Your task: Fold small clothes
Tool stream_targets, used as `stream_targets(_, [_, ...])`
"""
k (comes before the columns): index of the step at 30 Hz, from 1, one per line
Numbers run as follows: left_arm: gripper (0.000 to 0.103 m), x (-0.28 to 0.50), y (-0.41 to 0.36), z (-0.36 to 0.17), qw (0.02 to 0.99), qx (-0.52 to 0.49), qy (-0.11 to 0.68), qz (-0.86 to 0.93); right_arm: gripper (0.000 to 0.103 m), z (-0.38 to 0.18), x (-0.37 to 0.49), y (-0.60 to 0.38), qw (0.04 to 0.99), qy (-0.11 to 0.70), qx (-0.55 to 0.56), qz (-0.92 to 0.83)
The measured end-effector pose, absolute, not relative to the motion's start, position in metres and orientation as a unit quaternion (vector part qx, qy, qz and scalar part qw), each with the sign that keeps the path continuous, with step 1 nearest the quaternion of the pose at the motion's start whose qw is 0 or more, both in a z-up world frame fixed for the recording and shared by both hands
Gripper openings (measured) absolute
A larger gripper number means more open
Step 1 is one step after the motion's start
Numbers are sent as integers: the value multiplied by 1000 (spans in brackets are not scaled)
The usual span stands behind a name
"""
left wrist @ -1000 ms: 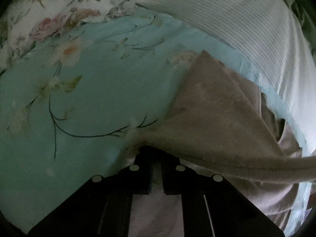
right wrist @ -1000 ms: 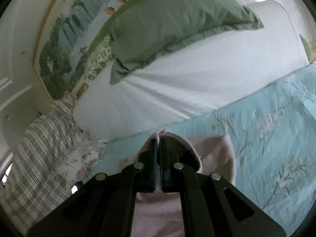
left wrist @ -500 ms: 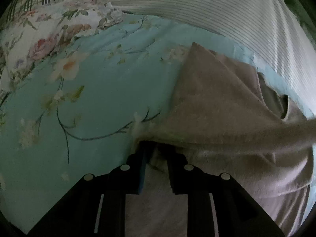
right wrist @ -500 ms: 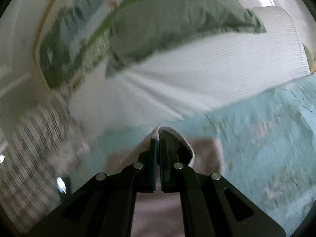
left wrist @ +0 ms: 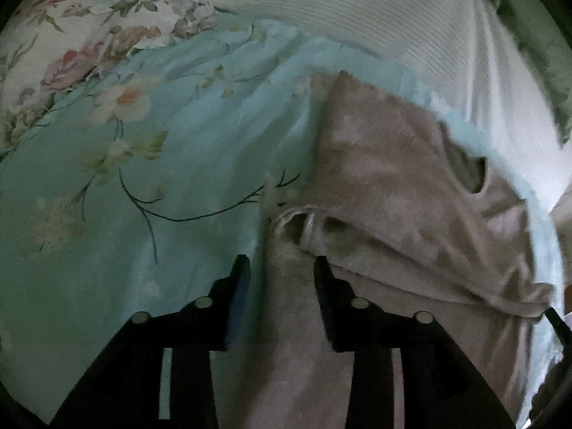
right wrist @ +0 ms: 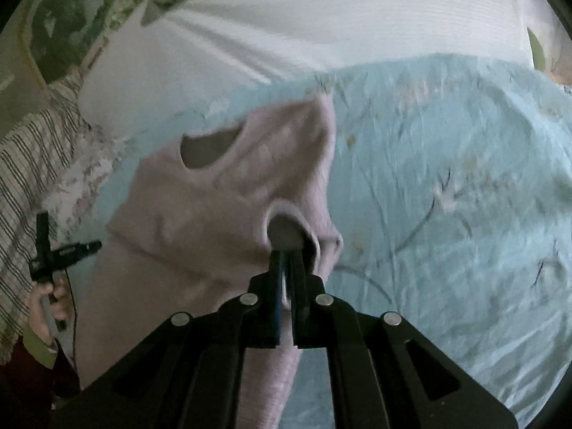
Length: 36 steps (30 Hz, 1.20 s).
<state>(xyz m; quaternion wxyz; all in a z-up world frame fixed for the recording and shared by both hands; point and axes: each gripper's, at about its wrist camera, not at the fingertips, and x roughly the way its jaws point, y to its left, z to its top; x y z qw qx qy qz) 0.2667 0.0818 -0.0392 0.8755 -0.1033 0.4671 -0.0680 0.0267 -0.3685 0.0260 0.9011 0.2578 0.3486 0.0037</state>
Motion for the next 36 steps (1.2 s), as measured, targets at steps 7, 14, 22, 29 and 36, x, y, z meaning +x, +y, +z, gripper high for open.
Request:
stream_targets(7, [43,283,79,-29,883,-109,452,-69,6,39,83,-369,895,355,268,26])
stream_targets(14, [43,309,59,-41,874,-89,471,-78,62,5,121,-342,874,450,176,45])
stream_targets(22, [53,321,43,-55,874,-24,479,-76,5,12,124,-329,877,464,119,39])
stream_targets(29, [58,316,41,-54,885,-12,463,-39,4,55,141,-342,916,390,74,-54])
stream_targets(36, [63,313,41,-57,891,-18,454,-14,16,2,162,-359,878,456,124,-74])
